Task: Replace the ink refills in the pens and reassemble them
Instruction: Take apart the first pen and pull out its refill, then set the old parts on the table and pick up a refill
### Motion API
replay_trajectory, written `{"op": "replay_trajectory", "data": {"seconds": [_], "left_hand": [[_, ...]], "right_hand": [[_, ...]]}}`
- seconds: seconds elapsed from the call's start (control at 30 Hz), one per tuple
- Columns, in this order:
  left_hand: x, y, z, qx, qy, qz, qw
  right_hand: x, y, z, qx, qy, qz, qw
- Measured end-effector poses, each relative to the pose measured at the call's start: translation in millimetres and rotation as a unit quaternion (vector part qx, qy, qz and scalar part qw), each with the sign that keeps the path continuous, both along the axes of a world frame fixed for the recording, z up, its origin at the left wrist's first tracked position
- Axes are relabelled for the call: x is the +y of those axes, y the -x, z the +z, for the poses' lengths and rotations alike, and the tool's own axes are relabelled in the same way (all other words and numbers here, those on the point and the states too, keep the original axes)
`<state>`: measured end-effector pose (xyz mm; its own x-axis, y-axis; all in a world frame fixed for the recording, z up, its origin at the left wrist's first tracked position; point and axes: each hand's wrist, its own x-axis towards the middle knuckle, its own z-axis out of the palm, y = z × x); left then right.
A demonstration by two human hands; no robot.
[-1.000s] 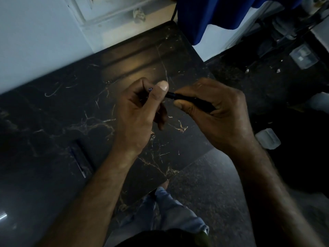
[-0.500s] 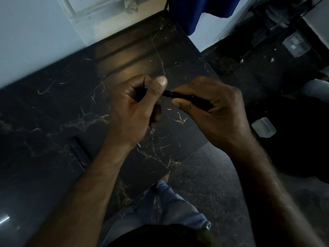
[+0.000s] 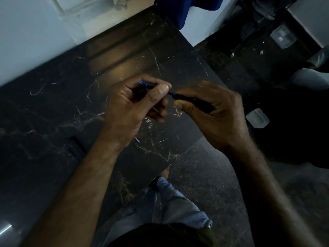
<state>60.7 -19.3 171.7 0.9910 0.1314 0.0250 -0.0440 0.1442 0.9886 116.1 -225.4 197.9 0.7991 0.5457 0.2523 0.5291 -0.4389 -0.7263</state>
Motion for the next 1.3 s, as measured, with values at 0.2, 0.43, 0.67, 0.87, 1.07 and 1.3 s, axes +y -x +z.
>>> {"op": "replay_trajectory", "data": {"seconds": [0.2,0.43,0.67,0.87,1.07,1.3], "left_hand": [[3,4,0,-0.009,-0.054,0.031,0.998],[11,9,-1,-0.022,-0.114,-0.024,0.993],[24,8,-12,0.026,0.092,0.061,0.994],[67,10,-84,0.119,-0.114,0.102,0.981],[60,25,-161,0.196,-0.336,-0.011,0.921],[51,23,-204,0.123,-0.476,0.021,0.870]], "right_hand": [[-3,9,-3,0.008,0.003,-0.013,1.000],[7,12,-1,0.044,0.030,0.029,0.998],[18,12,5,0.003,0.020,0.008,1.000],[15,13,3,0.017,0.011,0.007,1.000],[15,17,-7,0.034,0.021,-0.001,0.999],[10,16,-12,0.034,0.042,-0.003,0.999]]}}
